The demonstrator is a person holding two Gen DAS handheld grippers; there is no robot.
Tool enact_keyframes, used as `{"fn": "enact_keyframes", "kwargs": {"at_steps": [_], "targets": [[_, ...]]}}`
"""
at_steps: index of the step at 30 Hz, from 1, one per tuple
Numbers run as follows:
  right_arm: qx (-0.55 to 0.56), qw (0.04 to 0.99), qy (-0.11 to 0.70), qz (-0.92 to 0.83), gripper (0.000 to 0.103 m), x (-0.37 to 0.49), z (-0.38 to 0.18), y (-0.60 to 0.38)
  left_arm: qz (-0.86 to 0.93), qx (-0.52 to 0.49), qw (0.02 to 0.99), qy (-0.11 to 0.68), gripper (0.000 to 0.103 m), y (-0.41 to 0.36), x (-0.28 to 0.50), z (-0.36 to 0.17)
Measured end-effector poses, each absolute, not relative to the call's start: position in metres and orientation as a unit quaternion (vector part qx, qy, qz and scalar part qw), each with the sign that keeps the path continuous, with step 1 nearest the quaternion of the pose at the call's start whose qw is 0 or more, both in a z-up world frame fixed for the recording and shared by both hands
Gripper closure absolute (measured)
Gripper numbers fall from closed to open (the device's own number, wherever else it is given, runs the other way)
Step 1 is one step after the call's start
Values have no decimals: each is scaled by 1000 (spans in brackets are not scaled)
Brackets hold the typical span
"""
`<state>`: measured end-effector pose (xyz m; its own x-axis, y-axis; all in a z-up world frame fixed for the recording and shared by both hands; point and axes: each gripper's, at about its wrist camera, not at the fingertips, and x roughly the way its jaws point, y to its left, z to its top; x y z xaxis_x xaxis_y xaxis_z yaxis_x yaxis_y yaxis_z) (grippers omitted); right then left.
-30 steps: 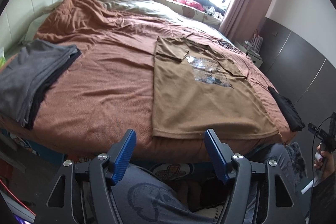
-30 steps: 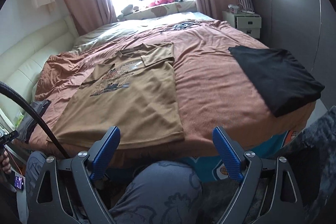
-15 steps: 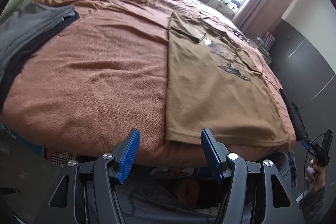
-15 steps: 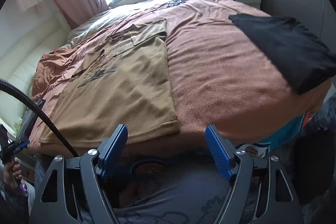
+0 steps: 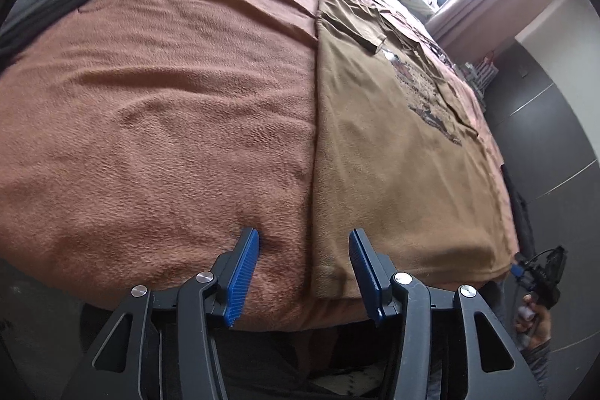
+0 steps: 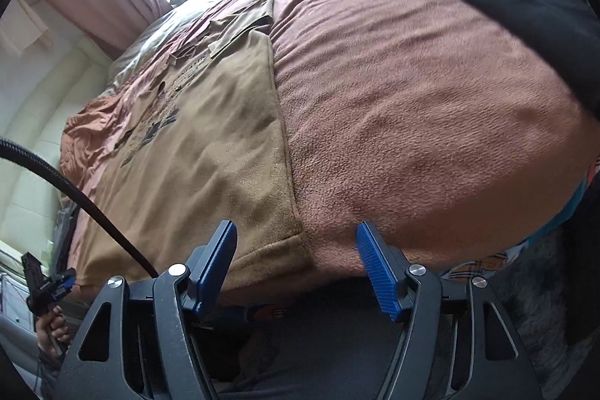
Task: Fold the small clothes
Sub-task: 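Lower both tools to the shirt hem and grasp it with both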
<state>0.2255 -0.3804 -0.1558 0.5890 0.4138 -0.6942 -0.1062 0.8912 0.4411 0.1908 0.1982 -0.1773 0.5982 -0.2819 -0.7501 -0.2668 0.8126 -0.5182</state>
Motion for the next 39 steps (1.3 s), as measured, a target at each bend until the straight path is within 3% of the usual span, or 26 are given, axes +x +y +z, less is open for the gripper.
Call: {"fn": "enact_keyframes", "kwargs": {"at_steps": [4, 7, 11, 23, 25, 29, 33, 35, 36, 39], "targets": [[200, 867, 423, 172, 38, 236, -158, -382, -21, -342, 824, 452, 51, 199, 200, -182], [210, 863, 424, 178, 39, 248, -163, -384, -33, -364, 811, 456, 57, 199, 209, -185], [239, 849, 426, 201, 50, 251, -170, -388, -44, -379, 803, 458, 58, 194, 215, -188], [303, 822, 407, 260, 55, 238, -189, -401, -81, -434, 777, 449, 63, 194, 194, -191], [306, 818, 408, 265, 63, 243, -190, -397, -83, -430, 779, 449, 63, 189, 196, -190], [294, 826, 416, 242, 67, 255, -191, -387, -71, -425, 785, 444, 64, 187, 205, -192], [301, 831, 416, 212, 83, 257, -192, -388, -59, -432, 784, 441, 75, 188, 208, -195], [309, 830, 416, 206, 94, 254, -191, -393, -59, -443, 779, 440, 98, 193, 203, -198], [314, 827, 416, 209, 101, 252, -190, -394, -60, -449, 776, 439, 99, 196, 201, -199], [309, 832, 410, 211, 102, 243, -180, -399, -82, -473, 777, 408, 99, 203, 192, -194]]}}
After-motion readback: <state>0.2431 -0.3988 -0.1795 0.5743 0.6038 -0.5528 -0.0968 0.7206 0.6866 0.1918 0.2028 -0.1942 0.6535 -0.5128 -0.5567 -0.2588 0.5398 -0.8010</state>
